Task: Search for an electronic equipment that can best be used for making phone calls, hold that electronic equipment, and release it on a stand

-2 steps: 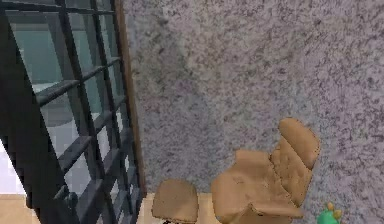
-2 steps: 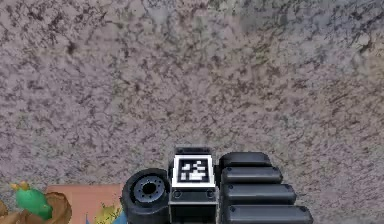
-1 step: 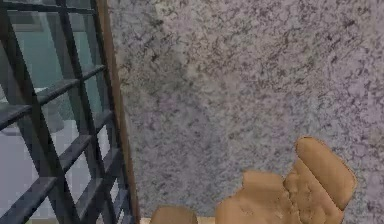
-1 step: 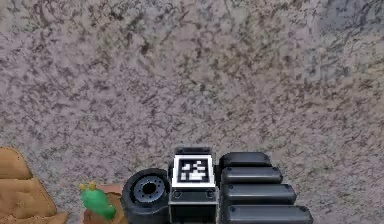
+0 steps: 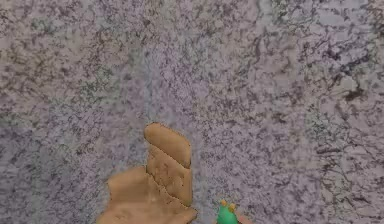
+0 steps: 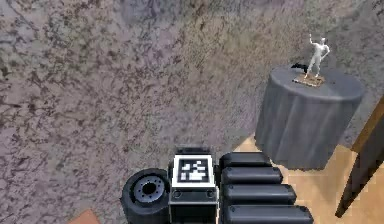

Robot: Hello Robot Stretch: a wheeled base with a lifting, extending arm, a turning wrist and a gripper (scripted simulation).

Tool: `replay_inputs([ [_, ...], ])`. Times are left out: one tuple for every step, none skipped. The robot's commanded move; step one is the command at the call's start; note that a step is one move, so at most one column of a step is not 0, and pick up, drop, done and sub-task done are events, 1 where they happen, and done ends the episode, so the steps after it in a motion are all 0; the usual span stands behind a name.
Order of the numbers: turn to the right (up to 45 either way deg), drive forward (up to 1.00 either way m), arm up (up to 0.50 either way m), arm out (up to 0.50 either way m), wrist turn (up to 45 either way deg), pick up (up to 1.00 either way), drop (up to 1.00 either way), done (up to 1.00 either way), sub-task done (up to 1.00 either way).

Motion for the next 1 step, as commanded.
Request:
replay_inputs([
  [30.0, 0.00, 0.00, 0.00, 0.0, 0.00, 0.00, 0.00, 0.00],
])
